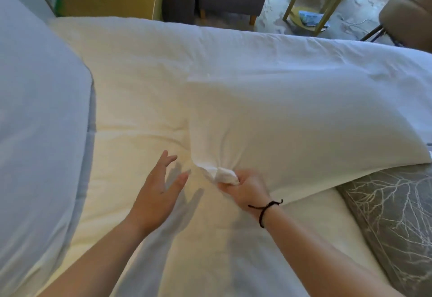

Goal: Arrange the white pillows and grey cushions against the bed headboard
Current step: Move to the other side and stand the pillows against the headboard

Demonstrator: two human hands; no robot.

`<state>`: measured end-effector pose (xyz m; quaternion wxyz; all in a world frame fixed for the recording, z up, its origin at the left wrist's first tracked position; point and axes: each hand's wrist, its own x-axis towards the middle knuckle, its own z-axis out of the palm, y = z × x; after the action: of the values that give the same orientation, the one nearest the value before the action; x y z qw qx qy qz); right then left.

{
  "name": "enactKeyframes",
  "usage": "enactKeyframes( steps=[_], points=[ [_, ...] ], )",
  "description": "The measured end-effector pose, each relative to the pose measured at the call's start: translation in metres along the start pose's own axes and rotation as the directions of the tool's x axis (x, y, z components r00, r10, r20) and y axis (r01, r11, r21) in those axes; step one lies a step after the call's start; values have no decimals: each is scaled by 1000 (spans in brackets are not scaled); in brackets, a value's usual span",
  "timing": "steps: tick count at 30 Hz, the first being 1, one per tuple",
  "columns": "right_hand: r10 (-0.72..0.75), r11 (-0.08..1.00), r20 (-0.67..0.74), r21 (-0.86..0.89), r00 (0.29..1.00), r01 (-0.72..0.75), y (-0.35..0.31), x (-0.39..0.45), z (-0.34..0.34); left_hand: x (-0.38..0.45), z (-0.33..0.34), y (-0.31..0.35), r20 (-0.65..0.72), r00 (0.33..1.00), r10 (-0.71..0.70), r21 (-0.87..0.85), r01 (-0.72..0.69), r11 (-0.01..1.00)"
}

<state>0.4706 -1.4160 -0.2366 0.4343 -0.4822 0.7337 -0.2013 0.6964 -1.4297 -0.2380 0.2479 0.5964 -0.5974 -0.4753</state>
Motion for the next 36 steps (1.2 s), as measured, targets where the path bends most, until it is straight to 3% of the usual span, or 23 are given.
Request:
enactKeyframes(
  steps=[5,8,10,12,14,16,17,19,21,23,29,33,36],
  points=[
    [-84,981,294,-141,952,131,-17,-107,53,-16,-28,12,-61,988,141,272,-120,955],
    [-90,887,535,-342,840,312,-24,-145,64,3,-31,16,3,997,82,479,-74,875],
    [-75,855,625,-361,777,372,-30,-145,56,18,-35,12,26,1000,9,532,-21,847],
    [-112,909,537,-285,836,305,-41,-127,37,34,-42,5,28,998,-55,552,31,833],
    [-250,908,248,-275,936,315,-55,-94,17,49,-49,-1,17,993,-117,562,87,822],
    [-451,847,-41,-335,892,413,-71,-51,-1,62,-55,-6,7,980,-200,545,163,822],
    [-509,814,-87,-374,856,445,-78,-28,-8,67,-58,-8,1,970,-242,528,205,824],
    [-481,752,4,-512,876,416,-83,15,-17,71,-61,-13,-17,953,-303,489,272,829],
    [-352,665,101,-673,931,324,-74,37,-17,73,-60,-16,-35,946,-323,466,301,832],
    [-335,608,103,-736,936,299,-58,41,-9,76,-60,-18,-40,938,-343,454,323,831],
    [-365,597,78,-745,928,297,-18,25,1,90,-81,-30,-16,926,-377,336,360,871],
    [-338,615,94,-731,936,296,-2,6,-3,76,-77,-19,20,941,-338,513,281,811],
    [-307,632,130,-712,943,305,3,-15,-12,39,-67,3,-56,976,-209,604,199,771]
  ],
)
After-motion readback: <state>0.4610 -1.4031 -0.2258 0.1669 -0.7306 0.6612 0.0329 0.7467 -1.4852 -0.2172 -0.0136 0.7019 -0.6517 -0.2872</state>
